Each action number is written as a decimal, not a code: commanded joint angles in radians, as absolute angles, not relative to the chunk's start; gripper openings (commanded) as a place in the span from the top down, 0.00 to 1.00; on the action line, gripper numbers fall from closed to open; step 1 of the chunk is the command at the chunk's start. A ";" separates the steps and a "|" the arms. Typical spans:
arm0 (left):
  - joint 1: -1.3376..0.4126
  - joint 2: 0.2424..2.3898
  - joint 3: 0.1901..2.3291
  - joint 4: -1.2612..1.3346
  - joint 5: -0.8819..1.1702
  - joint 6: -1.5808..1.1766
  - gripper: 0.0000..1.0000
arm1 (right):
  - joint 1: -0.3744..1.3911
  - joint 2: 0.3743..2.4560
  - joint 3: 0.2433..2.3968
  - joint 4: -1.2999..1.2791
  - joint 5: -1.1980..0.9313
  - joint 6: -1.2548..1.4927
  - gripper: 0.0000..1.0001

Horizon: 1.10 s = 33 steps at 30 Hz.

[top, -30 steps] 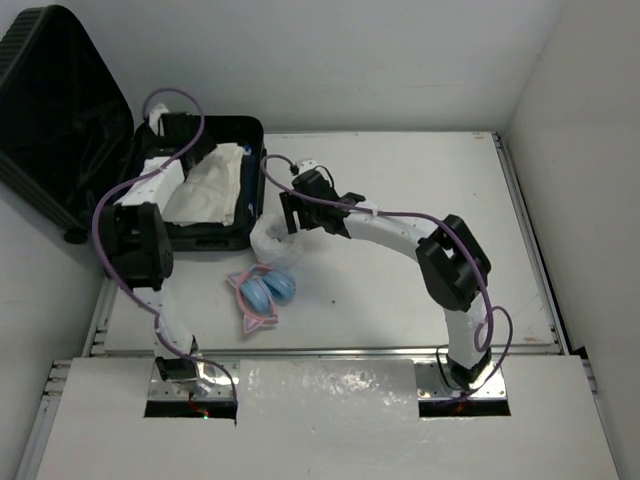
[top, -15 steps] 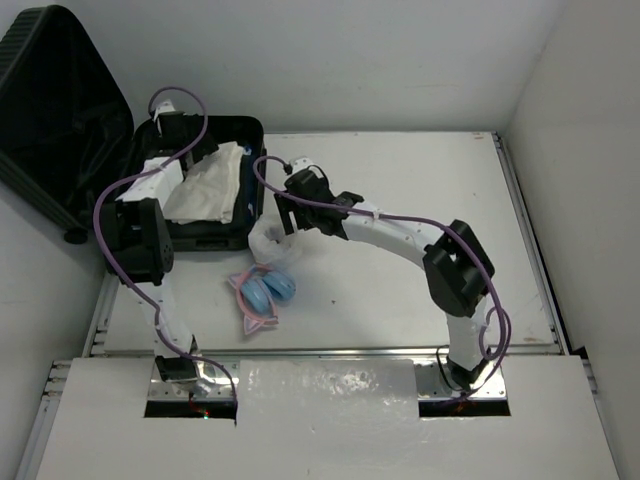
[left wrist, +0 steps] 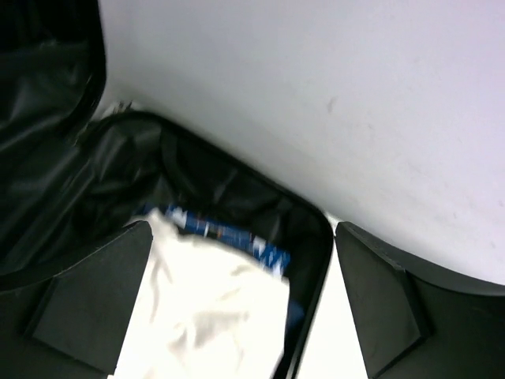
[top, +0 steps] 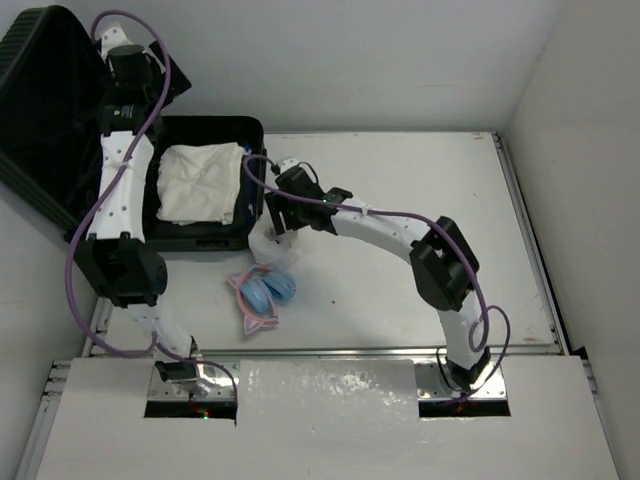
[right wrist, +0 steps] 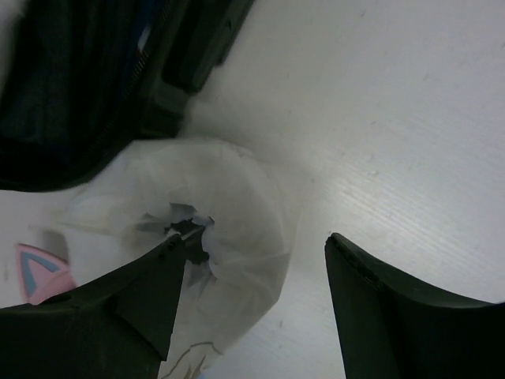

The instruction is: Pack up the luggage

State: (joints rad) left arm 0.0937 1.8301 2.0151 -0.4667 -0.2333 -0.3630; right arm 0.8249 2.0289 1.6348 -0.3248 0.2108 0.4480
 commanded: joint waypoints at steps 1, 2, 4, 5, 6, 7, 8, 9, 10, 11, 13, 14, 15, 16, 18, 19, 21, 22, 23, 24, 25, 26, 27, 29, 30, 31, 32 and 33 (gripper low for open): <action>0.098 1.726 1.984 -0.669 -0.200 -0.408 0.00 | 0.851 2.097 1.667 -0.379 0.161 0.459 0.32; 0.098 1.659 1.947 -0.667 -0.128 -0.411 0.00 | 0.853 2.106 1.664 -0.383 0.158 0.457 0.33; 0.097 1.542 1.799 -0.629 -0.054 -0.423 0.00 | 0.853 2.132 1.660 -0.393 0.152 0.457 0.41; 0.095 1.501 1.746 -0.608 -0.028 -0.426 0.00 | 0.854 2.137 1.654 -0.394 0.153 0.457 0.46; 0.086 1.464 1.641 -0.568 -0.008 -0.434 0.00 | 0.854 2.143 1.643 -0.400 0.155 0.454 0.57; 0.078 1.395 1.588 -0.543 0.008 -0.439 0.00 | 0.853 2.143 1.637 -0.400 0.166 0.454 0.65; 0.063 1.367 1.547 -0.523 0.041 -0.428 0.00 | 0.851 2.137 1.631 -0.399 0.187 0.453 0.73; 0.016 1.347 1.482 -0.519 0.026 -0.428 0.00 | 0.851 2.126 1.609 -0.387 0.239 0.453 0.87; -0.026 1.320 1.456 -0.522 0.005 -0.419 0.00 | 0.850 2.091 1.595 -0.374 0.259 0.451 0.88; -0.061 1.310 1.433 -0.525 -0.018 -0.419 0.00 | 0.847 2.070 1.582 -0.364 0.277 0.451 0.88; -0.165 1.310 1.382 -0.517 -0.015 -0.414 0.00 | 0.828 2.025 1.548 -0.341 0.340 0.456 0.91; -0.191 1.312 1.371 -0.512 -0.005 -0.420 0.00 | 0.819 1.978 1.523 -0.331 0.356 0.456 0.95; -0.243 1.312 1.353 -0.509 -0.005 -0.414 0.01 | 0.801 1.948 1.507 -0.306 0.362 0.451 0.96; -0.264 1.312 1.350 -0.514 -0.012 -0.413 0.01 | 0.789 1.922 1.494 -0.299 0.371 0.448 0.96; -0.322 1.309 1.316 -0.482 -0.006 -0.407 0.02 | 0.755 1.858 1.476 -0.299 0.376 0.433 0.96; -0.345 1.318 1.306 -0.459 0.058 -0.399 0.02 | 0.744 1.839 1.471 -0.299 0.380 0.417 0.96; -0.420 1.339 1.296 -0.405 0.109 -0.385 0.03 | 0.723 1.795 1.459 -0.299 0.368 0.402 0.96; -0.446 1.365 1.299 -0.400 0.098 -0.382 0.03 | 0.719 1.783 1.456 -0.302 0.368 0.390 0.96; -0.471 1.374 1.296 -0.367 0.098 -0.379 0.03 | 0.718 1.770 1.448 -0.304 0.371 0.382 0.96; -0.504 1.387 1.292 -0.359 0.097 -0.382 0.03 | 0.716 1.746 1.442 -0.310 0.377 0.379 0.96; -0.515 1.413 1.293 -0.359 0.084 -0.399 0.04 | 0.713 1.732 1.436 -0.310 0.382 0.377 0.96; -0.523 1.420 1.290 -0.350 0.084 -0.405 0.04 | 0.713 1.720 1.416 -0.308 0.385 0.377 0.96; -0.532 1.427 1.275 -0.339 0.081 -0.411 0.05 | 0.710 1.692 1.404 -0.302 0.391 0.377 0.96; -0.535 1.434 1.255 -0.299 0.090 -0.431 0.05 | 0.700 1.666 1.362 -0.292 0.384 0.393 0.96; -0.535 1.434 1.232 -0.279 0.106 -0.436 0.05 | 0.680 1.651 1.349 -0.275 0.370 0.400 0.96; -0.534 1.428 1.226 -0.261 0.141 -0.449 0.05 | 0.667 1.628 1.339 -0.270 0.345 0.416 0.96; -0.532 1.421 1.220 -0.241 0.130 -0.462 0.05 | 0.658 1.620 1.321 -0.267 0.335 0.420 0.96; -0.532 1.405 1.200 -0.223 0.118 -0.477 0.05 | 0.641 1.614 1.316 -0.265 0.327 0.422 0.97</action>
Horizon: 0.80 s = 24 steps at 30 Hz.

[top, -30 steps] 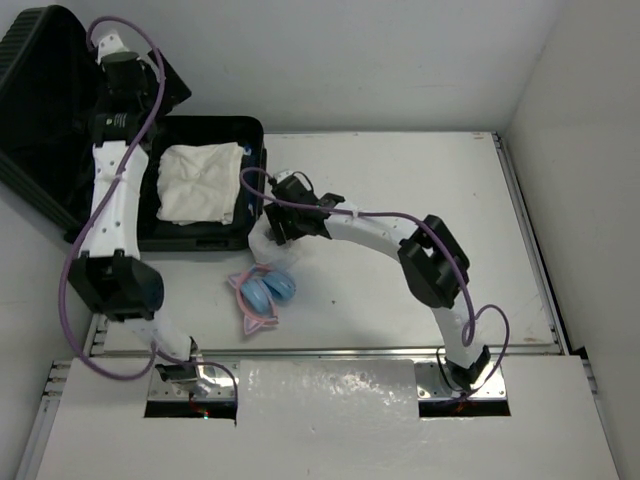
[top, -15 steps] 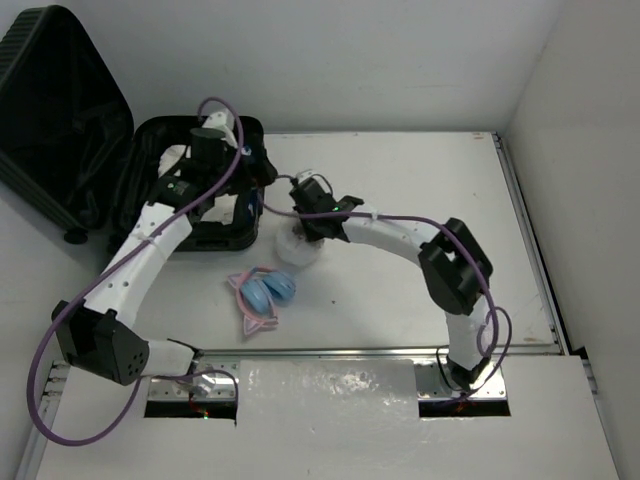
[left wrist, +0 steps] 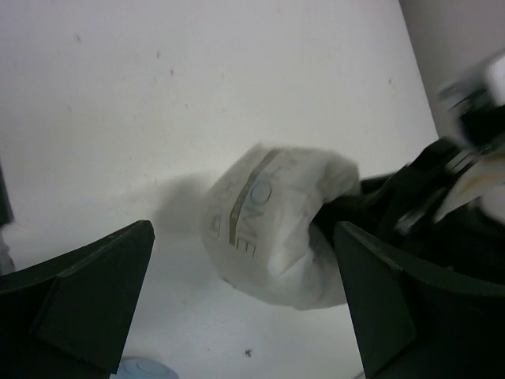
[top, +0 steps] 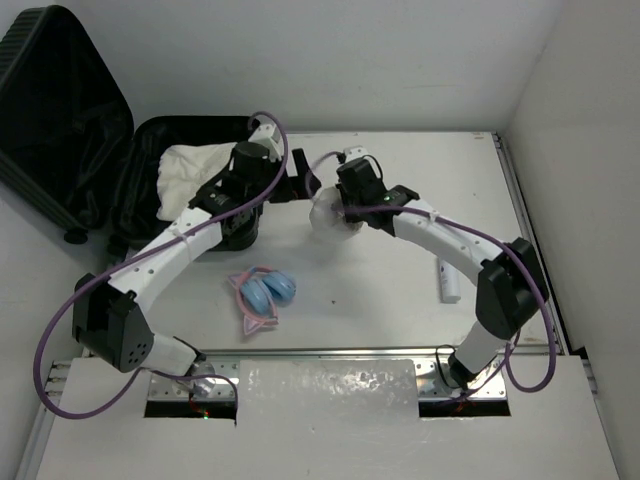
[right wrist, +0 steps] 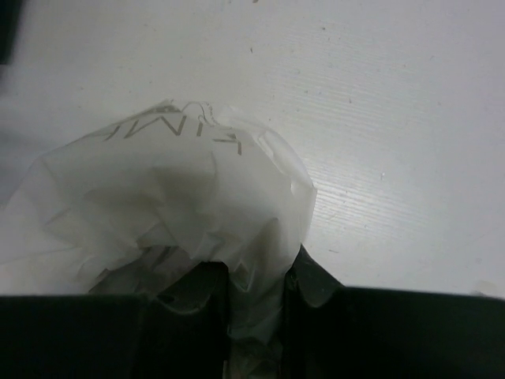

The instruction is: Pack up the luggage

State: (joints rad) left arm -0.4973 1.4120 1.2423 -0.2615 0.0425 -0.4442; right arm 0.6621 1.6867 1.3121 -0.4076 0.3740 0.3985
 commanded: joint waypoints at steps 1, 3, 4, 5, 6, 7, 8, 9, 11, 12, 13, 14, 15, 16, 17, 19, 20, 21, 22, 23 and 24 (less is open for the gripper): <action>-0.529 1.360 1.187 -0.197 0.097 -0.515 0.03 | 0.638 1.609 1.315 -0.268 0.318 0.401 0.97; -0.525 1.300 1.181 -0.149 0.040 -0.563 0.02 | 0.638 1.618 1.338 -0.305 0.290 0.355 0.98; -0.525 1.286 1.189 -0.138 0.026 -0.574 0.01 | 0.638 1.629 1.348 -0.319 0.282 0.341 0.98; -0.525 1.275 1.207 -0.121 0.014 -0.580 0.01 | 0.638 1.644 1.365 -0.331 0.278 0.334 0.98; -0.525 1.270 1.219 -0.120 0.006 -0.583 0.00 | 0.637 1.652 1.370 -0.353 0.281 0.331 0.98; -0.525 1.285 1.242 -0.161 0.005 -0.587 0.00 | 0.635 1.652 1.370 -0.354 0.281 0.340 0.98; -0.525 1.305 1.268 -0.190 0.006 -0.583 0.00 | 0.634 1.643 1.358 -0.348 0.270 0.345 0.97; -0.529 1.324 1.308 -0.211 0.020 -0.577 0.01 | 0.634 1.635 1.350 -0.330 0.262 0.348 0.97; -0.534 1.380 1.316 -0.242 0.075 -0.571 0.01 | 0.634 1.628 1.356 -0.330 0.250 0.359 0.97; -0.538 1.399 1.316 -0.258 0.080 -0.566 0.01 | 0.635 1.626 1.361 -0.336 0.250 0.360 0.97; -0.541 1.431 1.312 -0.280 0.077 -0.561 0.02 | 0.634 1.626 1.367 -0.339 0.256 0.364 0.97; -0.545 1.443 1.289 -0.276 0.087 -0.560 0.03 | 0.634 1.625 1.374 -0.341 0.259 0.364 0.97; -0.549 1.448 1.275 -0.269 0.095 -0.560 0.06 | 0.634 1.620 1.377 -0.342 0.274 0.365 0.97; -0.552 1.457 1.260 -0.262 0.095 -0.560 0.07 | 0.634 1.618 1.379 -0.342 0.282 0.368 0.97; -0.558 1.460 1.244 -0.261 0.091 -0.558 0.07 | 0.634 1.615 1.382 -0.339 0.287 0.368 0.97; -0.563 1.470 1.239 -0.273 0.072 -0.551 0.10 | 0.632 1.614 1.393 -0.351 0.305 0.367 0.96; -0.564 1.473 1.241 -0.276 0.069 -0.546 0.10 | 0.630 1.615 1.403 -0.354 0.305 0.368 0.97; -0.566 1.476 1.241 -0.281 0.063 -0.543 0.11 | 0.629 1.617 1.410 -0.365 0.314 0.368 0.96; -0.568 1.479 1.239 -0.281 0.055 -0.534 0.11 | 0.626 1.617 1.411 -0.368 0.311 0.374 0.96; -0.575 1.485 1.244 -0.279 0.057 -0.528 0.11 | 0.623 1.615 1.414 -0.364 0.301 0.376 0.97; -0.578 1.492 1.250 -0.287 0.057 -0.520 0.11 | 0.623 1.614 1.416 -0.357 0.292 0.377 0.97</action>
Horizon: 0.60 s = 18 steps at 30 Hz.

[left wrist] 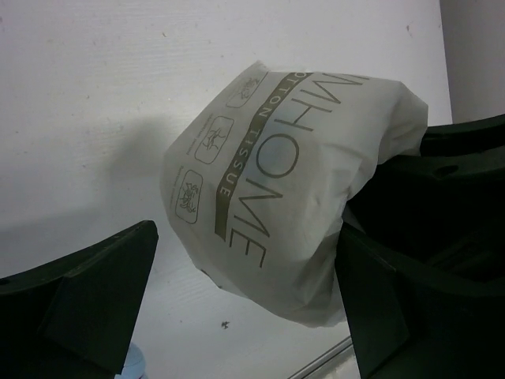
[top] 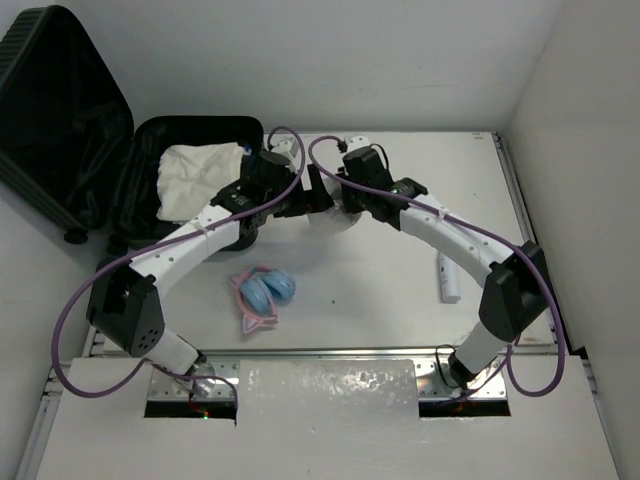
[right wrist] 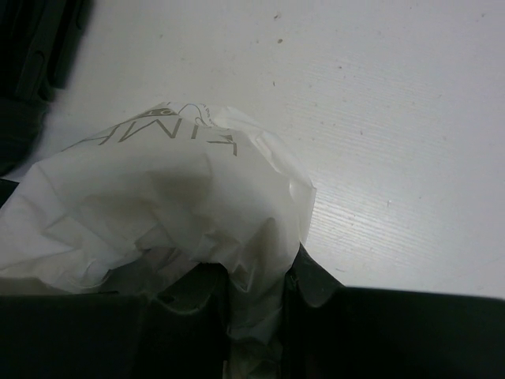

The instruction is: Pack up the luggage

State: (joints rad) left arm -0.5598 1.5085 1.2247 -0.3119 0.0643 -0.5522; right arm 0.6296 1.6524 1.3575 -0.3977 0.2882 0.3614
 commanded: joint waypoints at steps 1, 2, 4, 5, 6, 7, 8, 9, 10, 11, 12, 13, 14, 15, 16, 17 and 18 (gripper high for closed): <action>-0.583 1.518 1.258 -0.299 0.054 -0.506 0.12 | 0.623 1.609 1.416 -0.354 0.263 0.382 0.97; -0.597 1.531 1.268 -0.298 0.060 -0.499 0.13 | 0.623 1.606 1.417 -0.342 0.240 0.382 0.97; -0.609 1.569 1.282 -0.291 0.049 -0.491 0.18 | 0.623 1.611 1.431 -0.341 0.184 0.391 0.97; -0.620 1.581 1.290 -0.291 0.034 -0.488 0.33 | 0.624 1.611 1.436 -0.345 0.169 0.394 0.97; -0.626 1.601 1.302 -0.302 0.009 -0.488 0.44 | 0.624 1.608 1.437 -0.342 0.157 0.396 0.97; -0.632 1.611 1.316 -0.326 -0.073 -0.482 0.57 | 0.623 1.605 1.433 -0.341 0.141 0.402 0.96; -0.640 1.620 1.347 -0.340 -0.115 -0.477 0.68 | 0.623 1.592 1.425 -0.338 0.120 0.402 0.97; -0.643 1.640 1.364 -0.359 -0.167 -0.463 0.87 | 0.623 1.585 1.421 -0.337 0.100 0.405 0.96; -0.641 1.650 1.399 -0.386 -0.181 -0.453 0.99 | 0.623 1.577 1.411 -0.334 0.089 0.406 0.93; -0.641 1.658 1.417 -0.399 -0.198 -0.442 1.00 | 0.621 1.562 1.407 -0.330 0.077 0.405 0.86; -0.640 1.673 1.436 -0.426 -0.230 -0.427 1.00 | 0.621 1.554 1.405 -0.328 0.072 0.402 0.65; -0.635 1.678 1.457 -0.440 -0.247 -0.425 1.00 | 0.617 1.548 1.402 -0.330 0.072 0.399 0.34; -0.611 1.680 1.494 -0.446 -0.255 -0.425 1.00 | 0.612 1.540 1.394 -0.336 0.078 0.400 0.03; -0.592 1.680 1.514 -0.455 -0.259 -0.431 1.00 | 0.592 1.516 1.385 -0.353 0.090 0.403 0.01; -0.563 1.683 1.538 -0.477 -0.262 -0.448 1.00 | 0.575 1.493 1.341 -0.351 0.080 0.419 0.01; -0.499 1.689 1.598 -0.489 -0.261 -0.456 1.00 | 0.546 1.465 1.310 -0.330 0.068 0.425 0.01; -0.465 1.718 1.636 -0.505 -0.259 -0.463 1.00 | 0.539 1.398 1.275 -0.321 0.064 0.429 0.01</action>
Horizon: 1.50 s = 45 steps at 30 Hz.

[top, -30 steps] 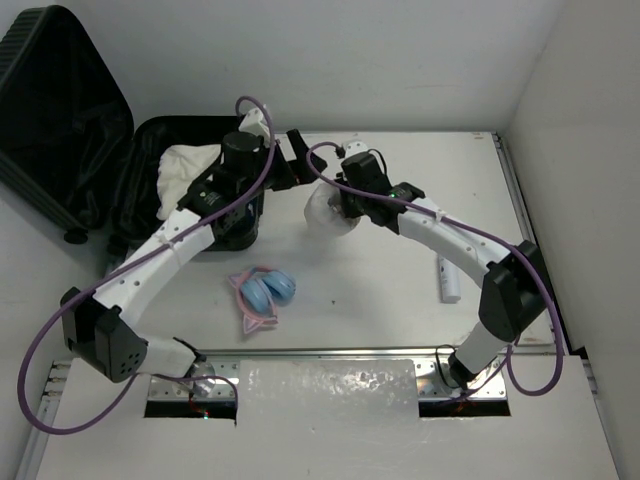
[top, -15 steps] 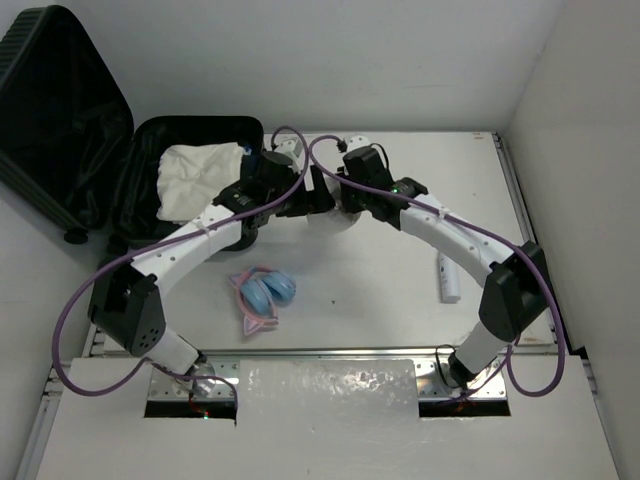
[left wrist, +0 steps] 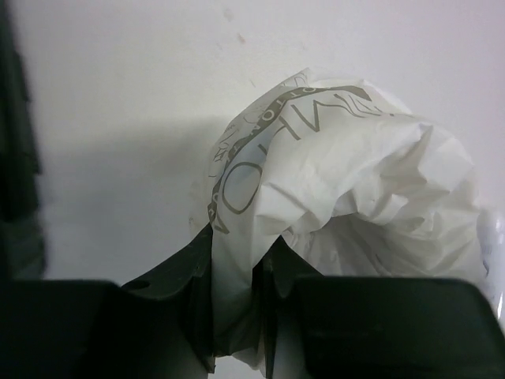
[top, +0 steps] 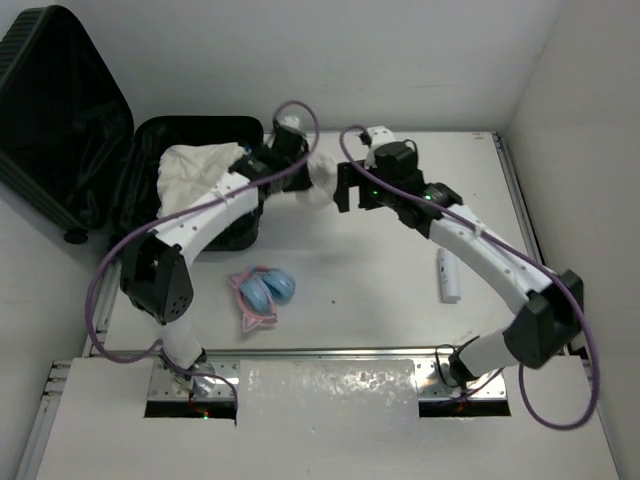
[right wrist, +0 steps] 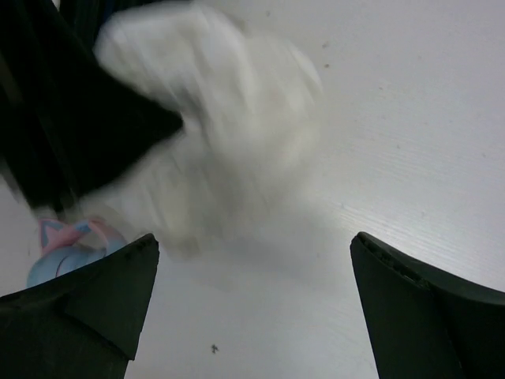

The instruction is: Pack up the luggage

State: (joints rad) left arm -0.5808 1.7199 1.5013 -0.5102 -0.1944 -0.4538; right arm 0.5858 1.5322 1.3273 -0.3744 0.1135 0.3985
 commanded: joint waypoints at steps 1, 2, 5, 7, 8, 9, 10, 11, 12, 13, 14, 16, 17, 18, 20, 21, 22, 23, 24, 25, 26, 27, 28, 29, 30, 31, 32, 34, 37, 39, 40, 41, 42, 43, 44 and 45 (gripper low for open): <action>-0.427 1.739 1.734 -0.552 -0.258 -0.478 1.00 | 0.532 1.364 1.212 -0.315 0.064 0.425 0.01; -0.360 1.764 1.787 -0.567 -0.255 -0.482 1.00 | 0.528 1.332 1.188 -0.313 0.057 0.417 0.01; -0.223 1.888 1.963 -0.595 -0.265 -0.524 1.00 | 0.526 1.215 1.094 -0.322 0.048 0.400 0.01; -0.122 1.936 2.055 -0.574 -0.278 -0.531 1.00 | 0.525 1.133 1.007 -0.305 0.043 0.408 0.01; -0.086 1.998 2.097 -0.577 -0.287 -0.532 1.00 | 0.525 1.109 0.980 -0.286 0.034 0.411 0.01; -0.056 2.038 2.138 -0.598 -0.291 -0.537 1.00 | 0.525 1.091 0.929 -0.281 0.025 0.419 0.01; -0.001 2.077 2.239 -0.613 -0.270 -0.532 1.00 | 0.525 1.057 0.899 -0.272 0.009 0.425 0.01; 0.046 2.164 2.300 -0.639 -0.256 -0.535 1.00 | 0.525 1.043 0.875 -0.246 0.003 0.428 0.01; 0.070 2.201 2.345 -0.655 -0.221 -0.532 1.00 | 0.525 1.034 0.827 -0.230 0.005 0.433 0.01; 0.119 2.224 2.386 -0.647 -0.204 -0.532 1.00 | 0.525 1.022 0.803 -0.212 -0.032 0.434 0.01; 0.144 2.256 2.387 -0.634 -0.160 -0.541 1.00 | 0.526 1.016 0.783 -0.175 -0.043 0.439 0.01; 0.213 2.278 2.358 -0.600 -0.121 -0.564 1.00 | 0.531 1.022 0.732 -0.134 -0.072 0.445 0.01; 0.233 2.295 2.346 -0.597 -0.101 -0.587 1.00 | 0.532 1.028 0.723 -0.129 -0.078 0.448 0.01; 0.262 2.301 2.324 -0.591 -0.083 -0.597 1.00 | 0.534 1.037 0.715 -0.124 -0.083 0.449 0.01; 0.278 2.313 2.301 -0.578 -0.104 -0.595 1.00 | 0.534 1.068 0.713 -0.115 -0.116 0.437 0.01; 0.291 2.322 2.302 -0.584 -0.106 -0.598 1.00 | 0.535 1.078 0.718 -0.115 -0.127 0.431 0.01; 0.298 2.347 2.303 -0.580 -0.092 -0.598 1.00 | 0.537 1.092 0.721 -0.123 -0.141 0.425 0.01; 0.305 2.365 2.307 -0.586 -0.046 -0.606 1.00 | 0.537 1.095 0.724 -0.124 -0.144 0.414 0.01; 0.320 2.393 2.345 -0.607 -0.026 -0.614 0.98 | 0.540 1.097 0.721 -0.126 -0.146 0.410 0.01; 0.327 2.449 2.371 -0.623 -0.005 -0.617 0.92 | 0.538 1.095 0.716 -0.118 -0.147 0.410 0.01; 0.334 2.477 2.397 -0.655 0.058 -0.624 0.87 | 0.540 1.091 0.713 -0.117 -0.155 0.411 0.01; 0.345 2.503 2.431 -0.669 0.080 -0.626 0.81 | 0.540 1.089 0.707 -0.112 -0.161 0.413 0.01; 0.350 2.540 2.436 -0.673 0.115 -0.626 0.77 | 0.541 1.088 0.707 -0.109 -0.166 0.411 0.01; 0.353 2.549 2.437 -0.683 0.114 -0.629 0.71 | 0.543 1.088 0.709 -0.110 -0.170 0.411 0.01; 0.360 2.557 2.436 -0.689 0.106 -0.629 0.59 | 0.543 1.088 0.710 -0.113 -0.170 0.411 0.01; 0.362 2.557 2.433 -0.687 0.103 -0.626 0.52 | 0.543 1.088 0.710 -0.117 -0.169 0.408 0.01; 0.362 2.554 2.430 -0.686 0.098 -0.626 0.47 | 0.545 1.089 0.709 -0.117 -0.166 0.410 0.01; 0.359 2.522 2.431 -0.672 0.112 -0.627 0.00 | 0.548 1.094 0.709 -0.118 -0.166 0.403 0.01; 0.350 2.421 2.425 -0.661 0.084 -0.623 0.00 | 0.557 1.111 0.712 -0.123 -0.167 0.394 0.01; 0.344 2.350 2.396 -0.641 0.063 -0.621 0.00 | 0.569 1.121 0.712 -0.118 -0.163 0.384 0.01; 0.341 2.270 2.381 -0.617 0.051 -0.626 0.00 | 0.577 1.140 0.712 -0.100 -0.163 0.365 0.01; 0.341 2.229 2.353 -0.605 0.042 -0.627 0.00 | 0.584 1.152 0.716 -0.094 -0.164 0.353 0.01; 0.341 2.151 2.341 -0.589 0.035 -0.629 0.00 | 0.616 1.182 0.724 -0.089 -0.155 0.342 0.01; 0.341 2.120 2.339 -0.580 0.026 -0.630 0.00 | 0.638 1.202 0.748 -0.094 -0.132 0.310 0.01; 0.341 2.094 2.345 -0.584 0.020 -0.630 0.00 | 0.684 1.227 0.764 -0.095 -0.127 0.293 0.01; 0.341 2.048 2.352 -0.592 0.014 -0.626 0.00 | 0.711 1.283 0.782 -0.095 -0.114 0.275 0.01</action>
